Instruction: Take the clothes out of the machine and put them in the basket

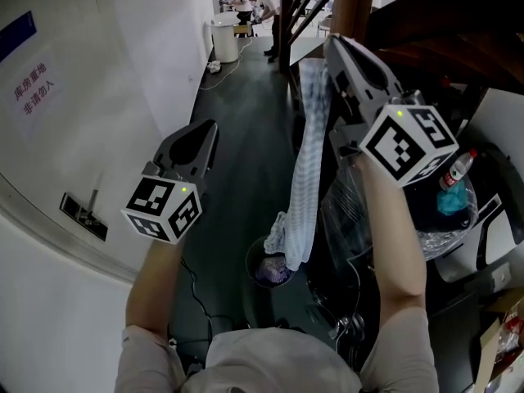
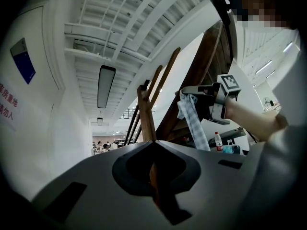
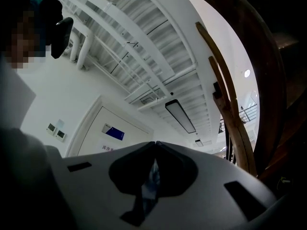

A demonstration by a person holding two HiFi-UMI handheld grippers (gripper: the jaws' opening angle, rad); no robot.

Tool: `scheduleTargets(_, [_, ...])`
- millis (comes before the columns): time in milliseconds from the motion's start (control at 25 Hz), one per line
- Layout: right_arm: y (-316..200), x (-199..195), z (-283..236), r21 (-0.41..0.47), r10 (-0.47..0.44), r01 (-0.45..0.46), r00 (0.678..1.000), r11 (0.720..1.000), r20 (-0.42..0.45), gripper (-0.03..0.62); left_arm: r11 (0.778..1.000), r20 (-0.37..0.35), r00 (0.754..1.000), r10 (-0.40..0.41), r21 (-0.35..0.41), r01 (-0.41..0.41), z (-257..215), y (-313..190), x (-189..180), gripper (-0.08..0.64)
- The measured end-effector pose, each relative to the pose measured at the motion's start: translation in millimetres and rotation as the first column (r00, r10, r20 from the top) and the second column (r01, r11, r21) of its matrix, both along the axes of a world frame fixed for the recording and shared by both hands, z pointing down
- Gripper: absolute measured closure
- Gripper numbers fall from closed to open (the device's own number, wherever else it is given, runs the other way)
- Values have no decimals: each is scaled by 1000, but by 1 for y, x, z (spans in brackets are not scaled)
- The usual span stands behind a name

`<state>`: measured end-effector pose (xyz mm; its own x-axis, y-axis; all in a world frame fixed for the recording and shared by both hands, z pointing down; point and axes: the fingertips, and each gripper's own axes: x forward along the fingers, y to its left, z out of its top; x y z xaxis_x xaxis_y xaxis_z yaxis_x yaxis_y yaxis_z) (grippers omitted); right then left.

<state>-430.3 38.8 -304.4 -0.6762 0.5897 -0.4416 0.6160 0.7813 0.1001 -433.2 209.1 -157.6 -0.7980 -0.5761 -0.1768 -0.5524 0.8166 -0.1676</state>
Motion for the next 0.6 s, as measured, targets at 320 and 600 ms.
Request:
scheduleTargets(320, [26, -18, 14, -5, 7, -7, 999, 1000, -34, 580, 1000, -14, 1000, -2, 4, 2, 13, 23, -8, 540])
scheduleTargets(600, [31, -42, 89, 1, 29, -30, 986, 1000, -165, 580, 1000, -81, 997, -17, 1, 17, 51, 41, -29, 540])
